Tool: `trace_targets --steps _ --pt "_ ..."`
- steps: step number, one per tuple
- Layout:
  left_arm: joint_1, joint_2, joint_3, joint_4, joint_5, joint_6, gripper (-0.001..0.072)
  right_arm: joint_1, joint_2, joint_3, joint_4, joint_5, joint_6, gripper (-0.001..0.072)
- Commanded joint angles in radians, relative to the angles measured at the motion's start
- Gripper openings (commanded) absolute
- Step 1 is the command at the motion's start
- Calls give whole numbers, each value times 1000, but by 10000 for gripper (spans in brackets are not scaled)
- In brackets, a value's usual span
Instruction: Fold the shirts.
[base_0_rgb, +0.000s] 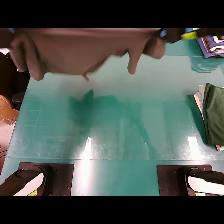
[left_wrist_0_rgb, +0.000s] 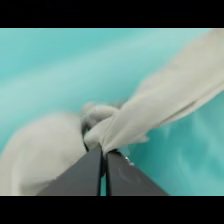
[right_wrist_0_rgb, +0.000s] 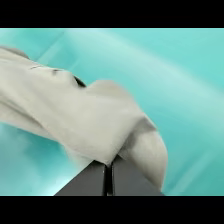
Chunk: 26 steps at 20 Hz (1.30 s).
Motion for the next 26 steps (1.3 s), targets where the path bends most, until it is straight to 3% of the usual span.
trace_targets --steps 1,8,11,15,20,26 --pt "0 51 156 -62 -78 4 25 -2 150 52 -64 63 6 16" --pt "0 35 205 -188 -185 4 24 -3 354 -164 -66 183 117 15" --pt "0 -18 4 -191 -249 3 24 -3 373 -370 -66 202 137 16" --pt "0 -90 -422 -207 -240 6 25 -21 321 -674 -66 174 136 15" --pt "0 -157 -867 -205 -23 114 25 -16 217 -875 -64 29 107 15" --pt "0 -161 -949 -189 0 136 26 -17 238 -985 -63 23 109 17"
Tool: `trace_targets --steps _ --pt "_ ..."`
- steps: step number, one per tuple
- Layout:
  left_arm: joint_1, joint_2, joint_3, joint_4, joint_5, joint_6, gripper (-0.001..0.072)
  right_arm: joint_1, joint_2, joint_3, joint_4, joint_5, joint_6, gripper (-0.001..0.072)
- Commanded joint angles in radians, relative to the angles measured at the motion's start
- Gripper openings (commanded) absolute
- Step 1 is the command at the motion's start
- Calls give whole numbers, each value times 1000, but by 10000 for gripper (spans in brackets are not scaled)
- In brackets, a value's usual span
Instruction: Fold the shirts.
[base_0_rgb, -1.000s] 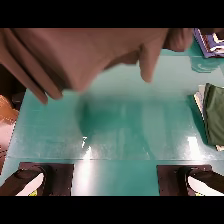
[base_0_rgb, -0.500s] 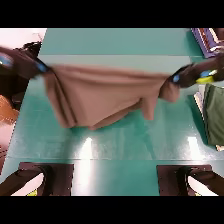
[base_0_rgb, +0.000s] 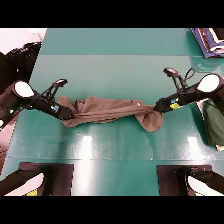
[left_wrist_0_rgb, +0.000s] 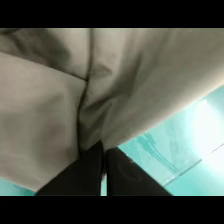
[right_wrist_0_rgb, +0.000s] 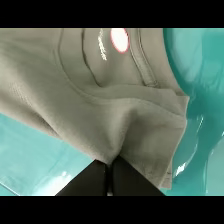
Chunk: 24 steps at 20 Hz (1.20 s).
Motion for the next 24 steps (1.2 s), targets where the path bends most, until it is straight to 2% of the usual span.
trace_targets --steps 1,3,4,5,6,10,11,12,13,16,19,22,24 --pt "0 -6 -41 6 18 16 26 1 30 -62 -1 -12 -2 17" --pt "0 -5 -34 -10 2 6 28 1 59 -63 -1 2 -2 19" --pt "0 -2 -34 -21 -11 7 98 1 70 -63 -1 18 -2 44" --pt "0 0 -34 -39 -25 7 385 1 76 -63 -1 33 -1 160" --pt "0 0 -29 -56 -40 8 526 1 79 -63 0 54 -1 246" --pt "3 1 74 -58 -95 6 526 0 105 -63 0 114 -1 248" --pt "3 0 130 -26 -94 -10 526 -1 129 -63 -1 112 -1 273" --pt "3 0 193 23 -76 -54 526 -2 153 -63 -2 109 -1 362" --pt "3 0 243 73 -45 -89 526 -2 177 -63 -1 105 -1 392" --pt "3 -13 306 247 52 -175 527 -2 212 -63 -1 104 9 391" --pt "4 -90 302 308 -1 -180 527 -2 199 -62 2 91 10 388" --pt "68 -175 302 283 48 -265 527 -1 169 -61 53 90 10 386" --pt "112 -218 302 223 59 -276 528 -1 147 -61 88 81 10 384"
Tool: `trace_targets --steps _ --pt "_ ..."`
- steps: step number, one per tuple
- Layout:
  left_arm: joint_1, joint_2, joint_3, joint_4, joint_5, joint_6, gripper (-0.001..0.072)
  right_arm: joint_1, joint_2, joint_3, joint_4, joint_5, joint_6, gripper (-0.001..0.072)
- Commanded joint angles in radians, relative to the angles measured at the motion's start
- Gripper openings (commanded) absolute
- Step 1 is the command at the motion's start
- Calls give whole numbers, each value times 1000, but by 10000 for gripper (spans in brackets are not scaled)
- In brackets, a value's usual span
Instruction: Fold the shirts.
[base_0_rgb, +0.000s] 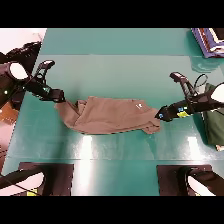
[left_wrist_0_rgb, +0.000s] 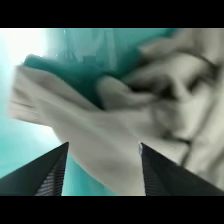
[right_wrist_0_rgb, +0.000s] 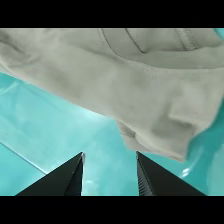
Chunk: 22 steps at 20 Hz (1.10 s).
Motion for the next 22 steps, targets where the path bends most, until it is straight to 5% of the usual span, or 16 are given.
trace_targets --steps 1,5,7,8,22 --pt "56 -84 5 -50 20 -47 527 1 -33 3 47 -18 1 383" --pt "56 -151 5 -68 61 -60 523 2 -131 85 46 -37 0 382" --pt "56 -154 6 -68 103 -74 128 2 -213 163 43 -39 -11 381" --pt "56 -154 6 -68 117 -74 30 2 -261 205 44 -42 -21 381" --pt "56 -124 8 -64 111 -47 26 165 -919 741 35 18 -202 381"
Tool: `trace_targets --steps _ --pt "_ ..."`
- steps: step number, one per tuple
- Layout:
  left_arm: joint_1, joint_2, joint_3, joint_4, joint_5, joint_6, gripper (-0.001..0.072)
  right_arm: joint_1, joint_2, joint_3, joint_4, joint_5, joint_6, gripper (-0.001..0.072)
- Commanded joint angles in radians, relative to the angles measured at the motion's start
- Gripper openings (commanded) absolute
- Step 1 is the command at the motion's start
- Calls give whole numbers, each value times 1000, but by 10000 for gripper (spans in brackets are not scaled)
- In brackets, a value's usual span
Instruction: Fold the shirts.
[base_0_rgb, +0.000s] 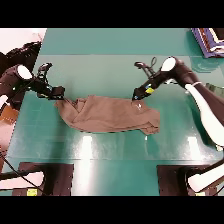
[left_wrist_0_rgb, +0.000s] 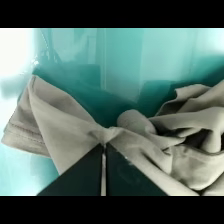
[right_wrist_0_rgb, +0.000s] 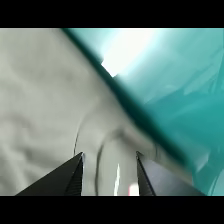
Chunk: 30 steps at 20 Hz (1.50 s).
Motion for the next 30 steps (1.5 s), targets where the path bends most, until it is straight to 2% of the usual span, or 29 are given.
trace_targets --steps 1,5,6,7,9,10,15,21,25,30 --pt "1 1 1 0 -3 9 26 41 -133 124 -3 40 -22 381" --pt "1 1 1 0 -5 9 26 47 -175 198 -3 67 -22 375" --pt "1 1 1 0 -9 9 26 47 -181 199 -3 101 -23 310" --pt "1 1 1 0 -16 9 26 47 -188 199 1 150 -26 180" --pt "1 3 1 0 -27 9 26 49 -192 199 2 220 -74 46" --pt "1 13 1 1 -27 9 25 49 -183 200 -1 216 -84 18" --pt "1 249 54 82 24 8 26 -3 24 200 -2 55 -47 16" --pt "1 556 344 87 66 8 26 -118 422 200 -1 -57 -36 16" --pt "1 637 539 50 68 7 26 -179 620 200 -1 -93 -11 16" --pt "1 649 745 -80 72 8 25 -219 801 200 -16 -114 -1 16"
